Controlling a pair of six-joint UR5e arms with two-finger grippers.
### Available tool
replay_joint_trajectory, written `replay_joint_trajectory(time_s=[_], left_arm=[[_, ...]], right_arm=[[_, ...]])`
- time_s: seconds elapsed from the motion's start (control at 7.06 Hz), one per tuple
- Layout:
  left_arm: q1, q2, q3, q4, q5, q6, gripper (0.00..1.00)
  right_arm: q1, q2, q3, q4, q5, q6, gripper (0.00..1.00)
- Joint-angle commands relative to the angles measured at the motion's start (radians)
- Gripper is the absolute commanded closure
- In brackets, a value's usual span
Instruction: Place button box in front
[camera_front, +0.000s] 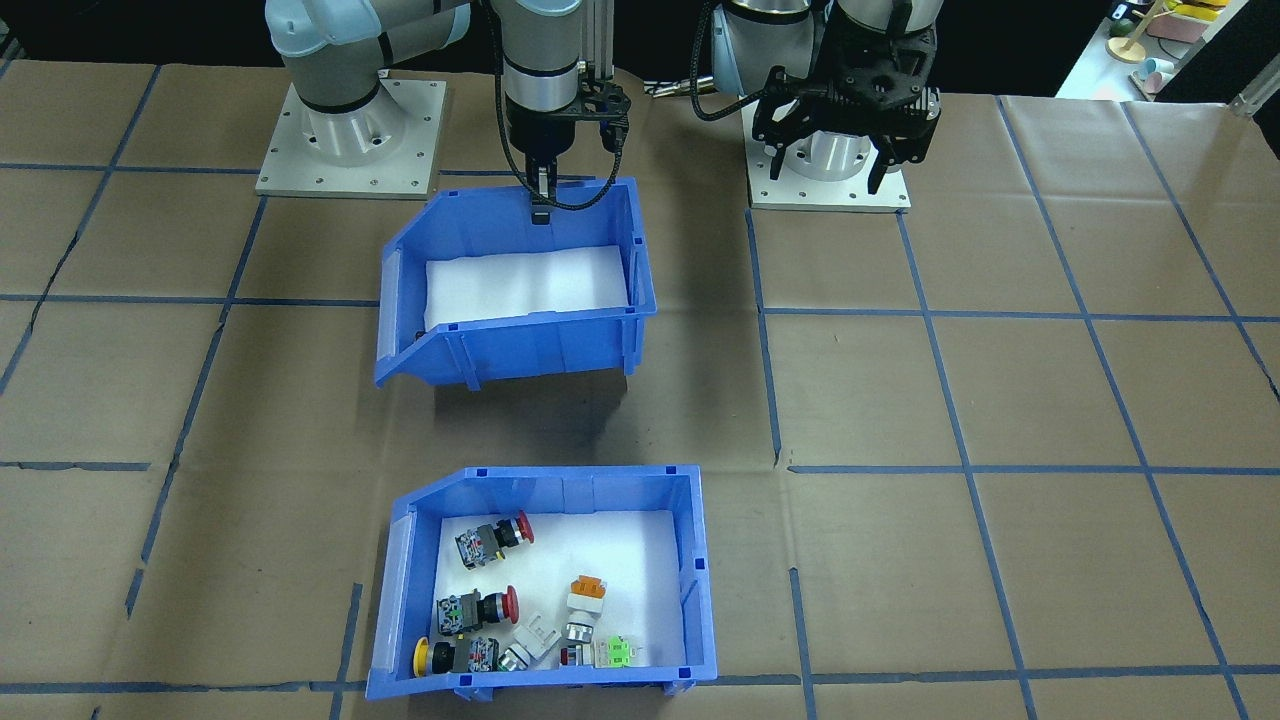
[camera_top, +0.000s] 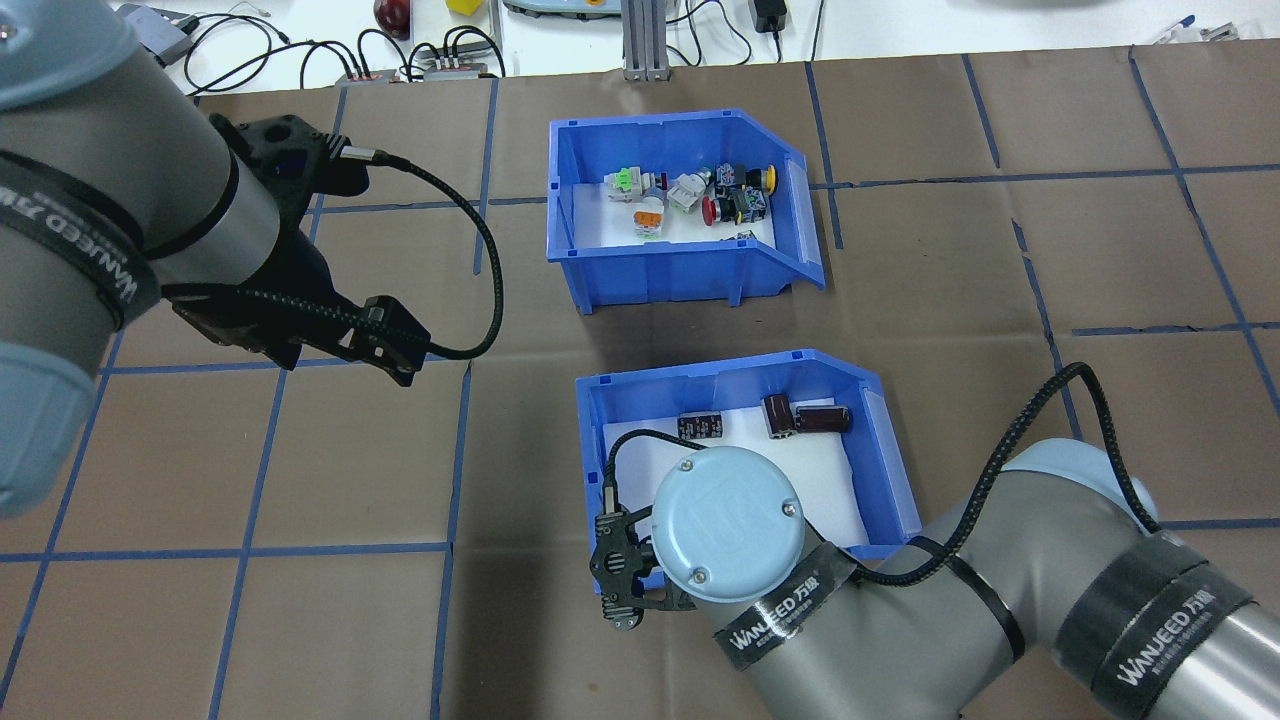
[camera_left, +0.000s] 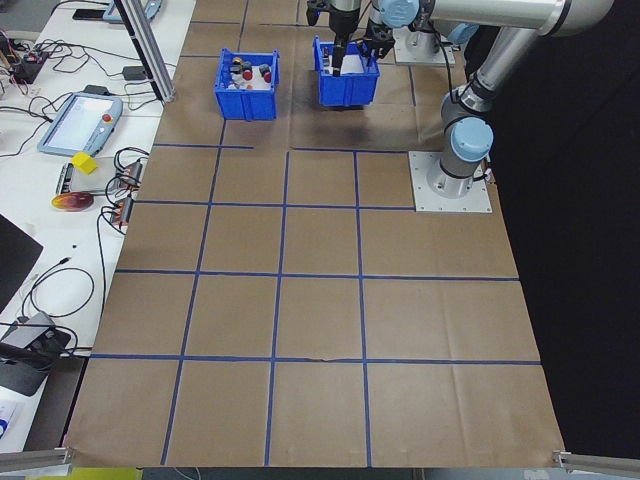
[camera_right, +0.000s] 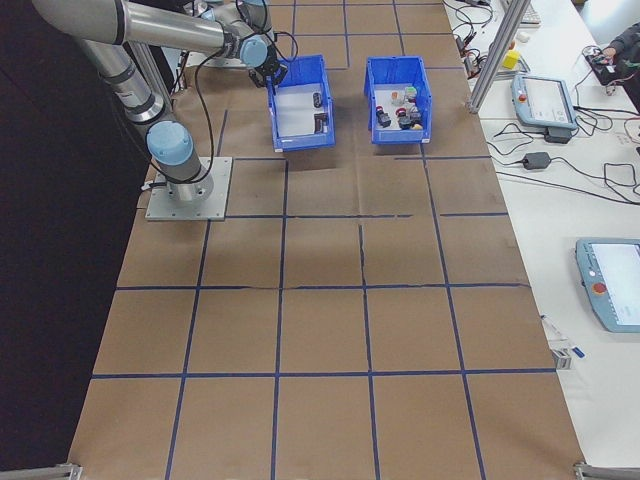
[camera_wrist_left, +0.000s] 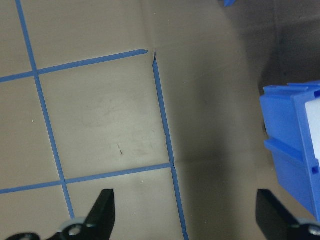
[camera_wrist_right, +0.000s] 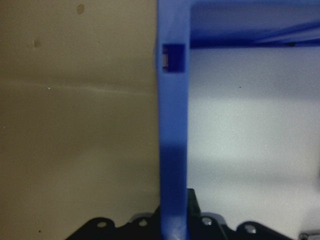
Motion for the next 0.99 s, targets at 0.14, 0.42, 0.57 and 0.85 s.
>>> replay_joint_trajectory(time_s=[0.14,0.42,0.57,0.85], left_arm=[[0.069,0.041,-0.034,0.012,0.000,0.014,0.01],[0.111,0.009,0.012,0.004,0.003,0.101,0.01],[0.109,0.006,0.008,0.007,-0.012,0.064,0.01],[0.108,-0.025,0.026,0.002,-0.004,0.054,0.00]], right_arm=[[0.001,0.020,-0.001,-0.001,0.003,0.072,0.91],[0.007,0.019,-0.001,0.000,0.041,0.120,0.88],[0.005,0.019,-0.004,-0.001,0.042,0.125,0.53],[-0.002,0.005,-0.015,-0.007,0.026,0.123,0.00]])
